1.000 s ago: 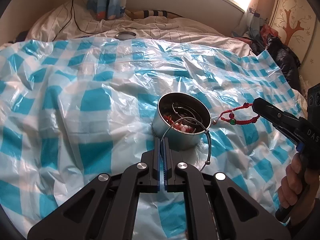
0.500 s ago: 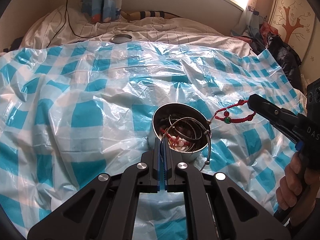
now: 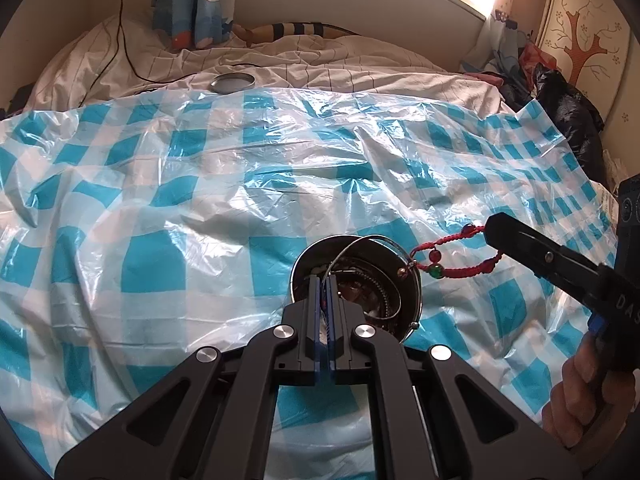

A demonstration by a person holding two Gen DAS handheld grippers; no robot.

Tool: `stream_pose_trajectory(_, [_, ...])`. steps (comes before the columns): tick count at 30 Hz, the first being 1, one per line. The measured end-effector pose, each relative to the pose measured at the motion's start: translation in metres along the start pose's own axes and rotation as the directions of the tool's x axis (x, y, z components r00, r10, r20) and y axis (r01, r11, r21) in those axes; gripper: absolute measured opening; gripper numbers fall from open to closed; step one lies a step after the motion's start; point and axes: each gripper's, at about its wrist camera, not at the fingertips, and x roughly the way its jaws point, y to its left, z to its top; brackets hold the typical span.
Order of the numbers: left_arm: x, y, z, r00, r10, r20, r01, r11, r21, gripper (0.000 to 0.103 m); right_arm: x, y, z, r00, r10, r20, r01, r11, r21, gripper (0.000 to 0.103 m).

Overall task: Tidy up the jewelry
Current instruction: 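Open the left tool then the right tool over the steel tin, then move both open tools back to the amber bead bracelets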

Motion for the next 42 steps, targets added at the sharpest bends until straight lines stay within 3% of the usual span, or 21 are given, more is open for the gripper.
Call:
stream_pose_trajectory(11, [0.035, 0.001, 0.003, 0.998, 0.017, -0.056, -0.018, 1.000, -0.004, 0.004, 0.015, 0.001, 0.006, 1.000, -0.021, 0.000, 0.021, 1.000, -0.015, 0.006])
stream_pose_trajectory(18, [0.019, 0.021, 0.009, 0.999, 0.020, -0.025, -0.022, 0.997, -0.079, 0.012, 0.028, 0.002, 0.002, 1.000, 0.009, -0.024, -0.009, 1.000, -0.007, 0.006])
stream_pose_trajectory(22, [0.002, 0.027, 0.011, 1.000, 0.008, 0.002, -0.008, 0.995, -0.100, 0.020, 0.046, -0.001, -0.009, 0.995, -0.017, -0.099, 0.016, 1.000, -0.004, 0.007])
stream_pose_trajectory(24, [-0.007, 0.028, 0.008, 1.000, 0.006, 0.009, -0.005, 0.995, -0.097, 0.026, 0.054, -0.006, -0.015, 0.987, -0.075, -0.141, 0.075, 0.997, -0.002, 0.039])
stream_pose_trajectory(29, [-0.027, 0.029, -0.020, 1.000, 0.011, -0.006, -0.011, 0.997, -0.081, 0.047, 0.040, -0.010, -0.010, 0.991, -0.097, -0.092, 0.099, 0.995, 0.014, 0.042])
stream_pose_trajectory(32, [-0.033, 0.035, -0.045, 0.999, 0.016, -0.032, -0.019, 0.995, -0.096, 0.050, 0.028, -0.007, -0.005, 0.994, -0.099, -0.052, 0.100, 0.995, 0.019, 0.042])
stream_pose_trajectory(36, [-0.034, 0.044, -0.069, 0.998, 0.002, -0.064, -0.012, 0.988, -0.151, 0.052, 0.029, 0.001, -0.006, 0.988, -0.145, -0.057, 0.144, 0.989, -0.028, 0.043])
stream_pose_trajectory(39, [-0.030, 0.044, -0.071, 0.997, -0.005, -0.072, -0.006, 0.988, -0.154, 0.052, 0.041, 0.016, -0.011, 0.967, -0.245, -0.070, 0.232, 0.960, -0.159, 0.044])
stream_pose_trajectory(42, [-0.031, 0.040, -0.069, 0.998, -0.008, -0.059, 0.000, 0.991, -0.137, 0.055, 0.060, 0.026, -0.021, 0.946, -0.307, -0.100, 0.269, 0.922, -0.280, 0.045])
